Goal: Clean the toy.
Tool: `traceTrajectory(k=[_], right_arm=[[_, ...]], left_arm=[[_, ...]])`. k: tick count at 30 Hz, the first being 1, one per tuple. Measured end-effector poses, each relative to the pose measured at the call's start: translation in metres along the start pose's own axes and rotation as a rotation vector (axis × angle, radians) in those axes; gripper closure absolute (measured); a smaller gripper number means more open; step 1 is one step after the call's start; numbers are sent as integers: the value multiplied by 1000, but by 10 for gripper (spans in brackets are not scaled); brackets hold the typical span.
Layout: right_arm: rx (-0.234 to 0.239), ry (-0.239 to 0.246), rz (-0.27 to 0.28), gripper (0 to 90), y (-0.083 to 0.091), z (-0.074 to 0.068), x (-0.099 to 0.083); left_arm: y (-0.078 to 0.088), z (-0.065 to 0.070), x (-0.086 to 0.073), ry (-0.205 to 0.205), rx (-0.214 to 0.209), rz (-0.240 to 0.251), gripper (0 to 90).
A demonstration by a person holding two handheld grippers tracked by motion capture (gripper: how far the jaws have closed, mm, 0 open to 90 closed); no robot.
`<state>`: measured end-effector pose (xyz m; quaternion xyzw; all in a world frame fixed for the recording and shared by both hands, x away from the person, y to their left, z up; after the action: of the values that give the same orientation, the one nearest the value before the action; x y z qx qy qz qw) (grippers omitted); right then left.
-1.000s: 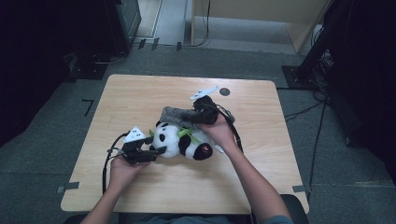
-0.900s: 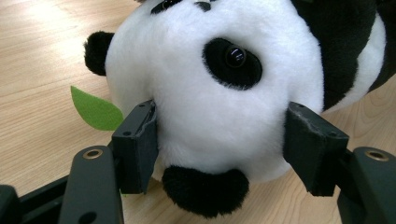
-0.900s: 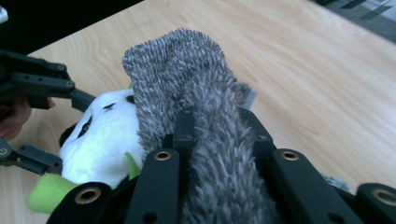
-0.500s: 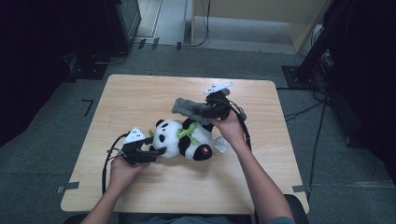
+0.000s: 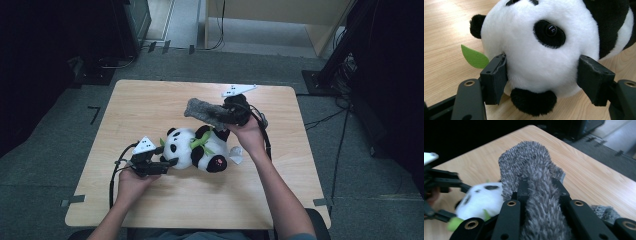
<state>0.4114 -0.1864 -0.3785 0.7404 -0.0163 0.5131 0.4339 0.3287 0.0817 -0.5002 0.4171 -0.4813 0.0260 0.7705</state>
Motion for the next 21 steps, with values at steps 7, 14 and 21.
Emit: traceTrajectory(k=[7, 14, 21], right_arm=[[65, 64, 4, 737, -16, -34, 9], [103, 108, -24, 736, -37, -53, 7], [134, 108, -95, 733, -63, -56, -7]], left_arm=[[0, 1, -1, 2, 5, 8, 278], [0, 1, -2, 11, 3, 11, 282], [0, 0, -2, 33, -7, 3, 296]])
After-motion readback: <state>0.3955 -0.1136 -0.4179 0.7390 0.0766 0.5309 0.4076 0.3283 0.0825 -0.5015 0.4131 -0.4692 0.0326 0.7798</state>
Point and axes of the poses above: each handheld gripper's, and its own axes: y roughly backward along the jaws, x roughly out of its top, z roughly to its right, the point moved 3 cm from there along -y, roughly forward along the jaws, and after that the axes turned 5 degrees about -z, right-handed, at the moved point
